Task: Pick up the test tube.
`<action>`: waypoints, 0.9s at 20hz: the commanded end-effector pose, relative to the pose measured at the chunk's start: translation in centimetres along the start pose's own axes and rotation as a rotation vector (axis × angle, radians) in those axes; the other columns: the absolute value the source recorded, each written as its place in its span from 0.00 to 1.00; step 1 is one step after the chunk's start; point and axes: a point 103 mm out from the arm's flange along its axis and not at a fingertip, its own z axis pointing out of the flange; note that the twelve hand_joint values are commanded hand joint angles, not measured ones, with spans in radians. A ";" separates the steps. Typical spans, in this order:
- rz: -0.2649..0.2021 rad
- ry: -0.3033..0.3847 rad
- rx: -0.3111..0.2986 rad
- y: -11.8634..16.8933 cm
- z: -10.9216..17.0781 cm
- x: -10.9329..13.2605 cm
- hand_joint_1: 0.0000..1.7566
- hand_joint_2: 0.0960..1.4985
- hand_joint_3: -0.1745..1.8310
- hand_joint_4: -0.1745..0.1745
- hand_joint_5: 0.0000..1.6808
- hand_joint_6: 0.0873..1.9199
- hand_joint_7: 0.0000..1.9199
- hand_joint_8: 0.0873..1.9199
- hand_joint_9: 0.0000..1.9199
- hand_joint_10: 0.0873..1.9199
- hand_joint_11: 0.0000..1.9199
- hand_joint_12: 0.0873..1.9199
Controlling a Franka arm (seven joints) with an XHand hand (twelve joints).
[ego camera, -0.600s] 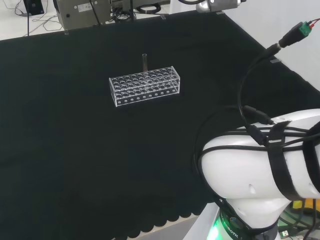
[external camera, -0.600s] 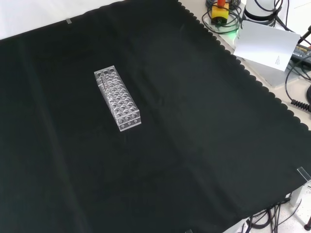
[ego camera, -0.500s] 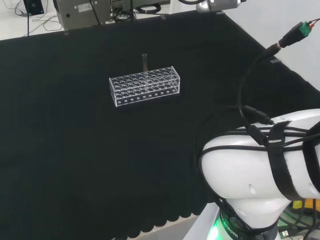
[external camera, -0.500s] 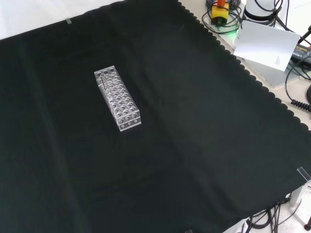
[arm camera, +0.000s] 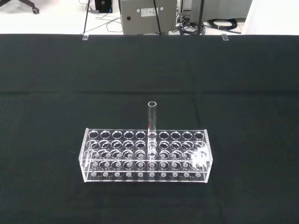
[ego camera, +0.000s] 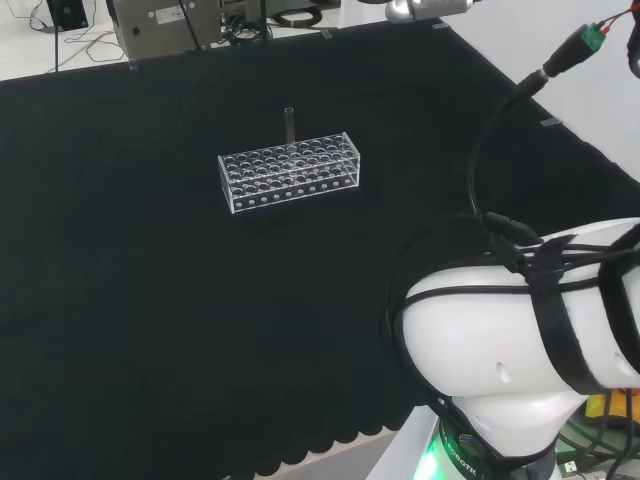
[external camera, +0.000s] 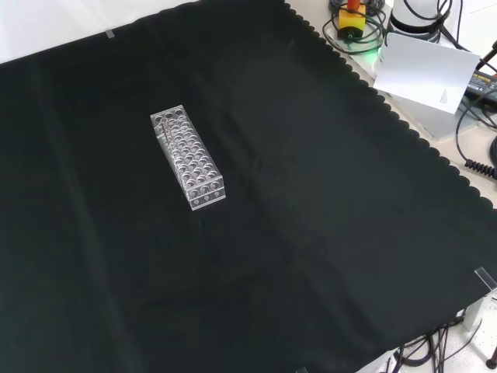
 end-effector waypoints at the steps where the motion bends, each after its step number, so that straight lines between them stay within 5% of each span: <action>1: -0.029 0.008 0.028 2.6 0.0 -0.1 0.33 0.68 0.02 0.39 0.04 0.00 0.00 0.29 0.00 0.34 0.00 0.77; 8: -0.048 0.042 0.091 6.8 1.6 0.0 0.35 0.69 0.01 0.34 0.08 0.00 0.02 0.40 0.01 0.46 0.00 0.82; 18: -0.051 0.079 0.206 12.3 4.3 -0.3 0.37 0.70 0.00 0.30 0.11 0.00 0.05 0.43 0.04 0.49 0.02 0.83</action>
